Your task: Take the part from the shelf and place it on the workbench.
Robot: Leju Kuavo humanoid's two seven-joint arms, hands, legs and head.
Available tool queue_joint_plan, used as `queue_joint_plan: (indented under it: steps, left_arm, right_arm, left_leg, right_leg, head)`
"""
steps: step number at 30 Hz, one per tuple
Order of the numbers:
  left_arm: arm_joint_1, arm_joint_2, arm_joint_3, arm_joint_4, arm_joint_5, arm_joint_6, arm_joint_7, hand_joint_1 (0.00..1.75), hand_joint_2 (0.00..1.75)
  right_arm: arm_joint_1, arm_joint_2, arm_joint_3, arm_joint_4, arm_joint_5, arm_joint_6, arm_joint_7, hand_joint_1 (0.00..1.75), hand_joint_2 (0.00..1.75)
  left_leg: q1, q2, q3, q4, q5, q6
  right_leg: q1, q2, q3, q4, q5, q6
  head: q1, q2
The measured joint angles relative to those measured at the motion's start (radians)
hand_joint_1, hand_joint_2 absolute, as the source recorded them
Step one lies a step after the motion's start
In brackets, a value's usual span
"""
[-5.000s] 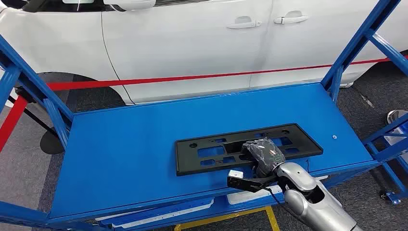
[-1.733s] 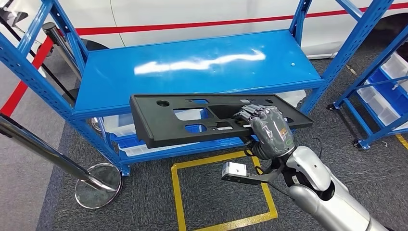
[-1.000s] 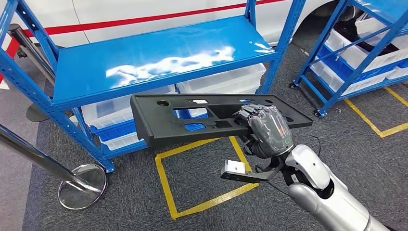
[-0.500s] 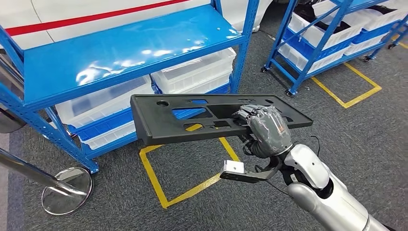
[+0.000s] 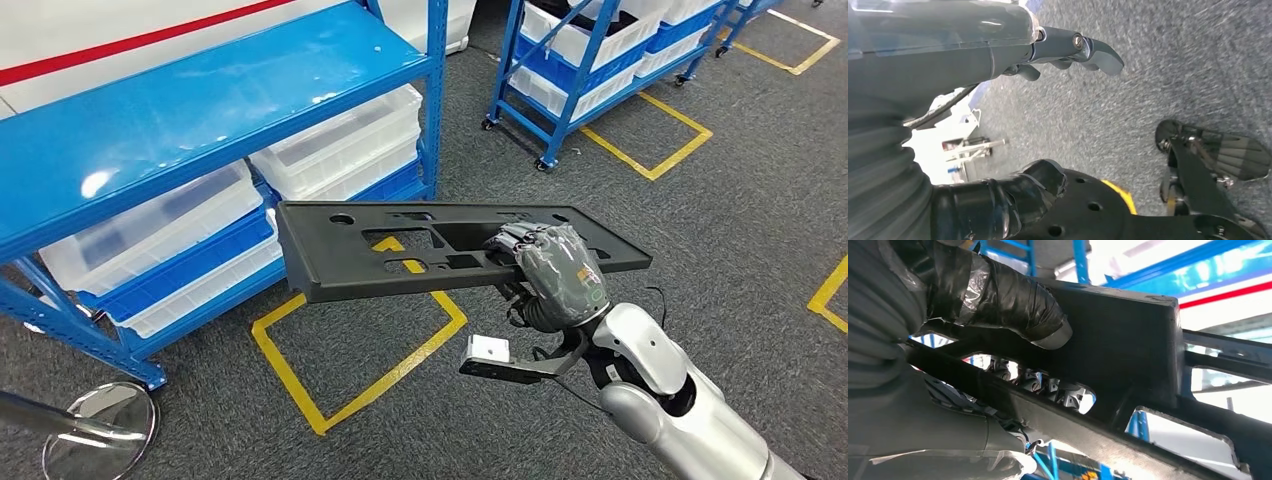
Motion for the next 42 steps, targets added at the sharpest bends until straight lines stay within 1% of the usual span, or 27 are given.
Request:
queue_joint_plan:
  steps: [2, 3, 5, 6, 7, 8, 10, 12, 13, 15, 17, 19, 20, 21, 22, 24, 26, 28, 30, 32, 34, 36, 37, 38, 39, 41, 42]
  left_arm:
    - [-0.001, 0.001, 0.0, 0.0, 0.0, 0.0, 0.0, 0.0, 1.75]
    - [0.0, 0.001, 0.0, 0.0, 0.0, 0.0, -0.001, 0.0, 1.75]
    - [0.002, 0.001, 0.0, 0.0, -0.001, 0.002, -0.001, 0.0, 1.75]
    - [0.003, 0.001, 0.0, 0.0, -0.002, 0.003, -0.001, 0.0, 1.75]
    - [0.004, 0.001, 0.0, 0.0, -0.003, 0.006, -0.001, 0.0, 1.75]
    - [0.005, 0.001, 0.0, 0.0, -0.005, 0.009, -0.001, 0.0, 1.75]
    - [0.007, 0.001, 0.0, 0.0, -0.008, 0.015, -0.001, 0.0, 1.75]
    - [0.007, 0.001, 0.0, 0.0, -0.015, 0.019, -0.002, 0.0, 1.75]
    - [0.006, 0.002, 0.0, 0.0, -0.018, 0.022, -0.003, 0.0, 1.75]
    - [0.004, 0.003, -0.001, 0.0, -0.023, 0.028, -0.004, 0.0, 1.75]
    - [0.005, 0.004, -0.001, 0.0, -0.026, 0.033, -0.005, 0.0, 1.75]
    - [0.007, 0.006, -0.001, 0.0, -0.031, 0.035, -0.006, 0.0, 1.75]
    - [0.007, 0.007, -0.001, 0.0, -0.033, 0.036, -0.007, 0.0, 1.75]
    - [0.008, 0.007, -0.001, 0.0, -0.034, 0.037, -0.008, 0.0, 1.75]
    - [0.008, 0.008, -0.002, 0.0, -0.036, 0.038, -0.008, 0.0, 1.75]
    - [0.006, 0.008, -0.002, 0.0, -0.04, 0.04, -0.011, 0.0, 1.75]
    - [0.005, 0.008, -0.004, 0.0, -0.042, 0.042, -0.018, 0.0, 1.75]
    - [0.004, 0.008, -0.007, 0.0, -0.043, 0.043, -0.028, 0.0, 1.75]
    - [0.002, 0.008, -0.008, 0.0, -0.042, 0.044, -0.035, 0.0, 1.75]
    - [0.001, 0.009, -0.009, 0.0, -0.042, 0.046, -0.038, 0.0, 1.75]
    - [0.003, 0.011, -0.01, 0.0, -0.048, 0.051, -0.04, 0.0, 1.75]
    - [0.006, 0.012, -0.014, 0.0, -0.061, 0.062, -0.043, 0.0, 1.75]
    - [0.008, 0.013, -0.017, 0.0, -0.068, 0.067, -0.045, 0.0, 1.75]
    - [0.009, 0.014, -0.02, 0.0, -0.073, 0.072, -0.046, 0.0, 1.75]
    - [0.01, 0.015, -0.023, 0.0, -0.077, 0.076, -0.048, 0.0, 1.75]
    - [0.011, 0.017, -0.026, 0.0, -0.082, 0.081, -0.049, 0.0, 1.75]
    - [0.011, 0.018, -0.027, 0.0, -0.084, 0.082, -0.05, 0.0, 1.75]
  right_arm:
    - [-0.002, 0.0, 0.0, 0.0, -0.007, 0.006, 0.002, 1.75, 1.75]
    - [-0.003, 0.001, 0.0, 0.0, -0.01, 0.009, 0.003, 1.75, 1.75]
    - [-0.003, 0.003, 0.0, 0.0, -0.012, 0.013, 0.003, 1.75, 1.75]
    - [-0.002, 0.003, 0.0, 0.0, -0.012, 0.015, 0.003, 1.75, 1.75]
    - [-0.001, 0.004, 0.0, 0.0, -0.012, 0.016, 0.003, 1.75, 1.75]
    - [-0.001, 0.004, 0.0, 0.0, -0.012, 0.016, 0.003, 1.75, 1.75]
    - [-0.002, 0.004, 0.0, 0.0, -0.011, 0.017, 0.003, 1.75, 1.75]
    - [-0.004, 0.004, 0.0, -0.001, -0.01, 0.019, 0.003, 1.75, 1.75]
    - [-0.004, 0.005, 0.0, -0.001, -0.01, 0.02, 0.004, 1.75, 1.75]
    - [-0.002, 0.004, 0.0, -0.002, -0.009, 0.023, 0.004, 1.75, 1.75]
    - [-0.003, 0.003, -0.001, -0.002, -0.009, 0.025, 0.004, 1.75, 1.75]
    - [-0.006, 0.004, -0.001, -0.002, -0.009, 0.028, 0.004, 1.75, 1.75]
    - [-0.006, 0.005, -0.001, -0.001, -0.009, 0.03, 0.005, 1.75, 1.75]
    - [-0.005, 0.005, -0.001, -0.001, -0.009, 0.032, 0.005, 1.75, 1.75]
    - [-0.004, 0.005, -0.001, 0.0, -0.009, 0.033, 0.005, 1.75, 1.75]
    - [-0.005, 0.005, -0.001, 0.0, -0.009, 0.035, 0.006, 1.75, 1.75]
    - [-0.007, 0.006, -0.002, 0.0, -0.009, 0.036, 0.007, 1.75, 1.75]
    - [-0.009, 0.007, -0.002, 0.0, -0.009, 0.038, 0.01, 1.75, 1.75]
    - [-0.008, 0.008, -0.003, -0.001, -0.009, 0.042, 0.013, 1.75, 1.75]
    - [-0.008, 0.01, -0.004, -0.002, -0.009, 0.045, 0.016, 1.75, 1.75]
    - [-0.01, 0.014, -0.004, -0.002, -0.009, 0.049, 0.017, 1.75, 1.75]
    - [-0.008, 0.018, -0.004, -0.002, -0.008, 0.052, 0.019, 1.75, 1.75]
    - [-0.007, 0.019, -0.004, -0.002, -0.007, 0.053, 0.02, 1.75, 1.75]
    - [-0.005, 0.021, -0.004, -0.002, -0.007, 0.054, 0.022, 1.75, 1.75]
    - [-0.005, 0.022, -0.004, -0.002, -0.007, 0.055, 0.023, 1.75, 1.75]
    - [-0.005, 0.025, -0.004, -0.002, -0.007, 0.056, 0.025, 1.75, 1.75]
    - [-0.005, 0.026, -0.005, -0.002, -0.006, 0.057, 0.026, 1.75, 1.75]
  left_leg:
    - [0.005, -0.05, -0.024, 0.057, -0.042, -0.007]
    - [0.008, -0.078, -0.052, 0.116, -0.073, -0.009]
    - [0.011, -0.094, -0.118, 0.248, -0.124, -0.013]
    - [0.012, -0.095, -0.139, 0.285, -0.127, -0.015]
    - [0.013, -0.095, -0.143, 0.283, -0.107, -0.017]
    - [0.016, -0.099, -0.129, 0.244, -0.07, -0.019]
    - [0.024, -0.135, -0.081, 0.118, 0.003, -0.022]
    - [0.029, -0.173, -0.056, 0.049, 0.023, -0.02]
    - [0.027, -0.178, -0.055, 0.044, 0.019, -0.017]
    - [0.027, -0.157, -0.054, 0.037, 0.025, -0.004]
    - [0.029, -0.132, -0.053, 0.028, 0.034, 0.01]
    - [0.026, -0.108, -0.054, 0.025, 0.038, 0.016]
    - [0.024, -0.095, -0.055, 0.025, 0.039, 0.017]
    - [0.022, -0.082, -0.056, 0.026, 0.039, 0.017]
    - [0.021, -0.069, -0.056, 0.026, 0.038, 0.017]
    - [0.018, -0.047, -0.054, 0.026, 0.037, 0.017]
    - [0.014, -0.029, -0.052, 0.025, 0.035, 0.013]
    - [0.011, -0.012, -0.051, 0.023, 0.034, 0.006]
    - [0.01, -0.002, -0.048, 0.022, 0.031, -0.004]
    - [0.012, -0.034, -0.058, 0.054, 0.002, -0.013]
    - [0.014, -0.08, -0.104, 0.161, -0.062, -0.016]
    - [0.015, -0.094, -0.157, 0.276, -0.107, -0.019]
    - [0.016, -0.095, -0.167, 0.294, -0.103, -0.02]
    - [0.017, -0.097, -0.158, 0.272, -0.079, -0.021]
    - [0.02, -0.103, -0.133, 0.217, -0.042, -0.022]
    - [0.026, -0.141, -0.078, 0.098, 0.008, -0.02]
    - [0.026, -0.155, -0.064, 0.064, 0.017, -0.017]
  right_leg:
    - [-0.007, 0.018, 0.002, -0.011, 0.007, -0.013]
    - [-0.008, 0.027, 0.002, -0.013, 0.009, -0.017]
    - [-0.008, 0.048, -0.001, -0.011, 0.01, -0.021]
    - [-0.009, 0.06, -0.002, -0.009, 0.01, -0.021]
    - [-0.01, 0.073, -0.003, -0.006, 0.01, -0.02]
    - [-0.011, 0.086, -0.003, -0.002, 0.009, -0.019]
    - [-0.014, 0.112, -0.008, 0.011, 0.005, -0.011]
    - [-0.015, 0.133, -0.024, 0.025, 0.006, 0.002]
    - [-0.016, 0.144, -0.031, 0.028, 0.011, 0.011]
    - [-0.019, 0.155, -0.041, 0.027, 0.017, 0.025]
    - [-0.017, 0.116, -0.06, 0.065, -0.009, 0.035]
    - [-0.017, 0.064, -0.106, 0.177, -0.072, 0.043]
    - [-0.018, 0.054, -0.131, 0.239, -0.099, 0.046]
    - [-0.019, 0.049, -0.146, 0.279, -0.112, 0.047]
    - [-0.019, 0.046, -0.144, 0.285, -0.107, 0.047]
    - [-0.016, 0.034, -0.083, 0.186, -0.054, 0.039]
    - [-0.003, -0.001, -0.012, 0.056, -0.017, 0.023]
    - [0.009, -0.016, 0.009, 0.009, -0.015, 0.01]
    - [0.007, 0.005, 0.008, 0.0, -0.008, 0.001]
    - [-0.001, 0.022, 0.014, -0.016, 0.003, -0.012]
    - [-0.005, 0.039, 0.013, -0.022, 0.009, -0.02]
    - [-0.005, 0.06, 0.007, -0.016, 0.01, -0.022]
    - [-0.006, 0.072, 0.004, -0.012, 0.01, -0.021]
    - [-0.007, 0.085, 0.002, -0.006, 0.009, -0.02]
    - [-0.008, 0.097, -0.001, 0.0, 0.007, -0.017]
    - [-0.01, 0.119, -0.01, 0.018, 0.001, -0.007]
    - [-0.01, 0.129, -0.017, 0.026, 0.001, -0.001]
  head:
    - [0.0, 0.0]
    - [0.0, 0.0]
    - [0.0, 0.0]
    - [0.0, 0.0]
    - [0.0, 0.0]
    - [0.0, 0.0]
    - [0.0, 0.0]
    - [0.0, 0.0]
    - [0.0, 0.0]
    - [0.0, 0.0]
    - [0.005, 0.0]
    - [0.009, 0.0]
    - [0.009, 0.0]
    - [0.009, 0.0]
    - [0.009, 0.0]
    - [0.009, 0.0]
    - [0.009, 0.0]
    - [0.009, 0.0]
    - [0.008, 0.0]
    - [0.008, 0.0]
    - [0.008, 0.0]
    - [0.008, 0.0]
    - [0.008, 0.0]
    - [0.008, 0.0]
    - [0.008, 0.0]
    - [0.008, 0.0]
    - [0.008, 0.0]
